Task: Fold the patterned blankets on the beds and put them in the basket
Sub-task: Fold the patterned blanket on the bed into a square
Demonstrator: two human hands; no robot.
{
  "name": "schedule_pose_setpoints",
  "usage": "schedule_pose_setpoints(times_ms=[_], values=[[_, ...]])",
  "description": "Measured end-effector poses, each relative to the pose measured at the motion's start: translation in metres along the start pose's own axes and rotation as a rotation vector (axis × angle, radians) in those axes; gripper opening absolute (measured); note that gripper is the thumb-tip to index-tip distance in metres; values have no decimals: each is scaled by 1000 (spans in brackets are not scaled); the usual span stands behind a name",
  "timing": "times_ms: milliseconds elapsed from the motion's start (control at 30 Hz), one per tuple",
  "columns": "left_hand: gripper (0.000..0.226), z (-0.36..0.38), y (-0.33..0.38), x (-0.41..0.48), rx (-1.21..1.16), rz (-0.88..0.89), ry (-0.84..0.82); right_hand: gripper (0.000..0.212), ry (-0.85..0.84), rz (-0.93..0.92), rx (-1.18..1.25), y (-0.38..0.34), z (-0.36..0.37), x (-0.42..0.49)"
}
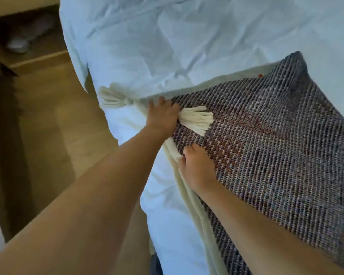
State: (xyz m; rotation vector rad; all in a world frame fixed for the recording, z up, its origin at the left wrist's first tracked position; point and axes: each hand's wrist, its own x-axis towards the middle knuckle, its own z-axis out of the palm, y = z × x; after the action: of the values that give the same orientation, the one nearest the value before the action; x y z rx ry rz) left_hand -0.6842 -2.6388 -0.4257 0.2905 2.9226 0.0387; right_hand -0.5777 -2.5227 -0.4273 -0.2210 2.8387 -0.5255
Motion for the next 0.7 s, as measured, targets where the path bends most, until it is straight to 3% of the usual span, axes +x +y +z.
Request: schedule_pose_setpoints(times_ms=[67,133,200,333,400,500,600,700], values=[[28,-9,-19,3,127,57,73,13,76,-32,90,-11,-1,4],[31,-16,-44,5,264,161,166,4,174,-89,161,-24,-2,10],[34,-20,-73,10,287,121,215,5,228,-131,199,-33,4,16],[35,-4,-101,2,379,-16,74,14,17,-76,83,-32,30,23],[42,14,-101,-4,283,-19,18,17,-7,-60,76,-30,37,23],[55,29,-107,-11,205,50,3,17,-3,-72,103,-27,37,22],[64,31,-136,-20,289,163,-84,17,-40,-92,120,-22,33,23],[69,23,-167,-25,339,153,-115,15,-48,-88,135,-22,33,24]])
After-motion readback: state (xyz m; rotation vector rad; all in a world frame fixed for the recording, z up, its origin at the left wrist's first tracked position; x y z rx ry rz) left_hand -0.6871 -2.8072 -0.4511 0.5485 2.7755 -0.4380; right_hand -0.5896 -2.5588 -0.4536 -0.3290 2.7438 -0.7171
